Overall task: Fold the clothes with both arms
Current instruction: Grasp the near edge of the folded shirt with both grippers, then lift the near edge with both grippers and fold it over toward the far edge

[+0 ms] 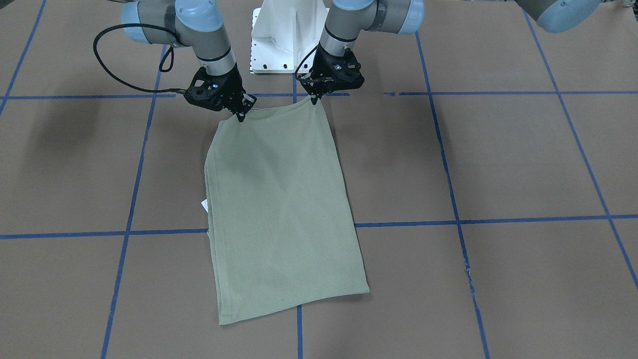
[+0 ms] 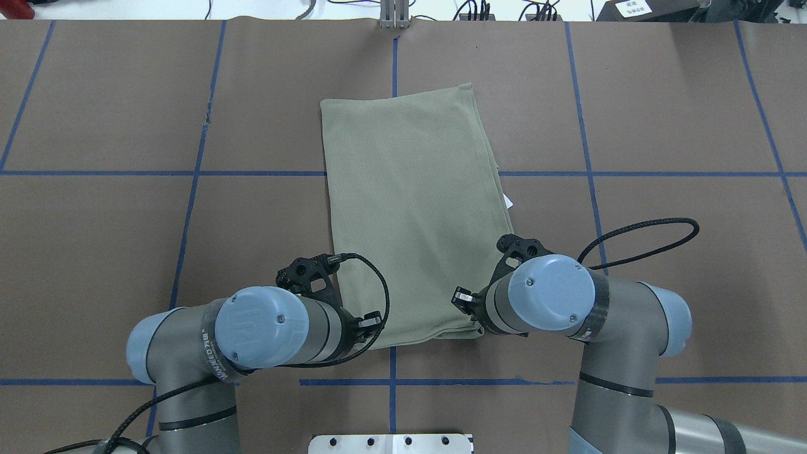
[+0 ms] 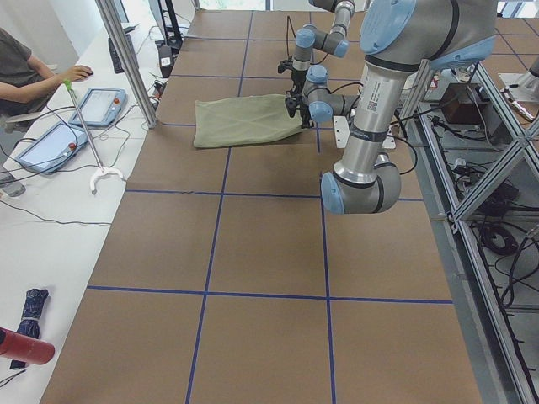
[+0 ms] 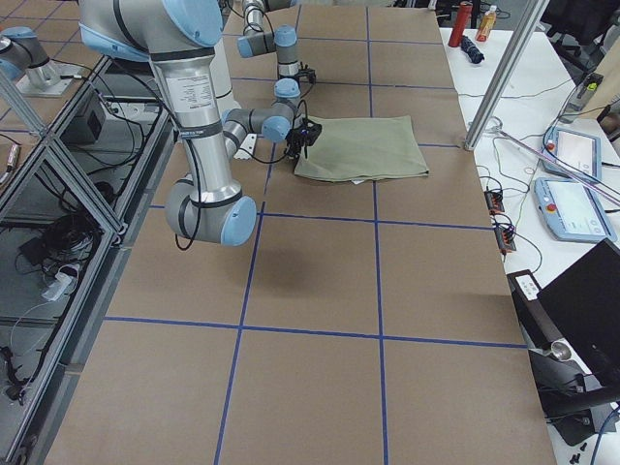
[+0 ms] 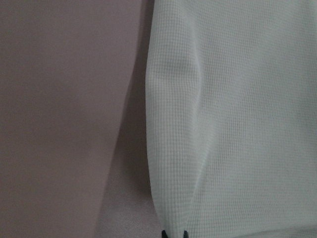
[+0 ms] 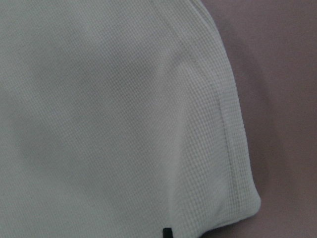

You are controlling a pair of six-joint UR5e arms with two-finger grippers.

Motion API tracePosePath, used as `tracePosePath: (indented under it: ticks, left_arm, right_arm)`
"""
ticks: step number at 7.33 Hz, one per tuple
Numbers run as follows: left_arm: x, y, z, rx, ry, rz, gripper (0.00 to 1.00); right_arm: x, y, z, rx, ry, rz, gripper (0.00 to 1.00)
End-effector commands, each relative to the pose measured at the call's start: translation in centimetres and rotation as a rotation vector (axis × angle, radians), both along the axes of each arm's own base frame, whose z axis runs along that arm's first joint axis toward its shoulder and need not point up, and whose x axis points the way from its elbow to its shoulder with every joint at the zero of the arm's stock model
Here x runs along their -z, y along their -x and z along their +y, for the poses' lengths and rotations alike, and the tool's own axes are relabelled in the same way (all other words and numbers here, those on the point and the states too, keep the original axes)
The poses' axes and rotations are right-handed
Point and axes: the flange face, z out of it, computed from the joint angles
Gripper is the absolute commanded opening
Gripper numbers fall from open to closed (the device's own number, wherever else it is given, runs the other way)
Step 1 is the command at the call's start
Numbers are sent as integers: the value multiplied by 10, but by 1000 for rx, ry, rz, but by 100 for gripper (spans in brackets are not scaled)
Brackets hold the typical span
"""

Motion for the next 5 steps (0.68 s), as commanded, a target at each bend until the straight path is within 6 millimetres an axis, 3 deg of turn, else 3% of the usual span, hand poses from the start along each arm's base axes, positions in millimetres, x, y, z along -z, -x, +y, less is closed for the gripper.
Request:
tracePosePath:
  ticks: [1, 4, 5]
  left_arm:
    - [5, 16, 29, -38, -5, 7, 0]
    - [35, 46, 85, -120, 10, -9, 0]
    - [40, 53, 90, -128, 9, -7, 0]
  right_arm:
    - [29, -20, 18, 70, 30, -82, 0]
    - [53, -39, 40, 194, 96, -162, 0]
    - [53, -46, 44, 201, 98, -167, 0]
